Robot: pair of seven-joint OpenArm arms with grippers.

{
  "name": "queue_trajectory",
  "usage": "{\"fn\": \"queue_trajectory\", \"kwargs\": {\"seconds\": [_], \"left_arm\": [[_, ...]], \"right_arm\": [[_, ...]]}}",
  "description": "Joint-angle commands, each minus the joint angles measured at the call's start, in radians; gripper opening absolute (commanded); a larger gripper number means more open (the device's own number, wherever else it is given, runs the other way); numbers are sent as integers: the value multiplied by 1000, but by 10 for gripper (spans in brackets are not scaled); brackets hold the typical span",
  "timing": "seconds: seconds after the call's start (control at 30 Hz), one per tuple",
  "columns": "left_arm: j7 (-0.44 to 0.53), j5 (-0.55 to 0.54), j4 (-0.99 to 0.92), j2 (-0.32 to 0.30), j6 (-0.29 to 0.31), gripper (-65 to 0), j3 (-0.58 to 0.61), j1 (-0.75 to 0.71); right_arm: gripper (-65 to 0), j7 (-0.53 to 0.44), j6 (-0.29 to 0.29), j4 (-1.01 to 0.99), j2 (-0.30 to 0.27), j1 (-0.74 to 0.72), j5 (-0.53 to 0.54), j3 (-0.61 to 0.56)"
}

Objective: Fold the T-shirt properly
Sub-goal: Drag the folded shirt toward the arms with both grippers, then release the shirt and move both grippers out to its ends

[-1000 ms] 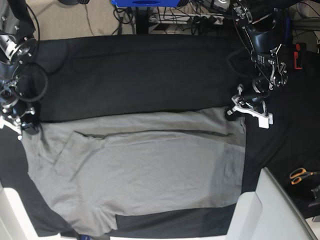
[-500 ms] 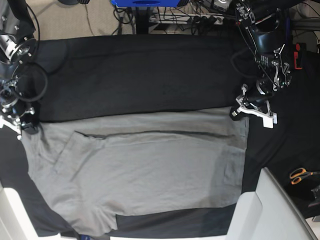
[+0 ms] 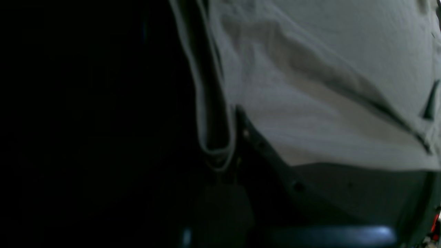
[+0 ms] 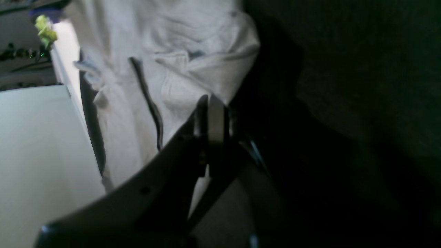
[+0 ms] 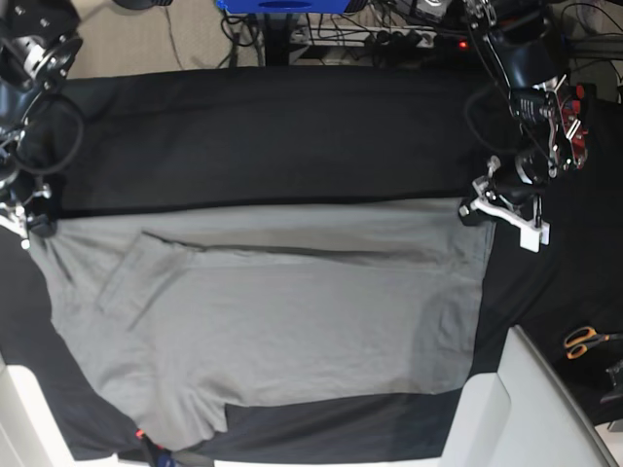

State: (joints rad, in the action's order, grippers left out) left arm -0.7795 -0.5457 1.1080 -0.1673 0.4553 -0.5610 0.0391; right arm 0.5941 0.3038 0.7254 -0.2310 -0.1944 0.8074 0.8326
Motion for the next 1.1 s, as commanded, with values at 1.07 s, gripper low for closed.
{"fn": "queue_trajectory", "kwargs": {"seconds": [1.07], "left_arm": [[-8,-3,363,-16,4,-650,-12,-423]], "right_arm": [[-648,261,-21,569,163,465,132,139]]}}
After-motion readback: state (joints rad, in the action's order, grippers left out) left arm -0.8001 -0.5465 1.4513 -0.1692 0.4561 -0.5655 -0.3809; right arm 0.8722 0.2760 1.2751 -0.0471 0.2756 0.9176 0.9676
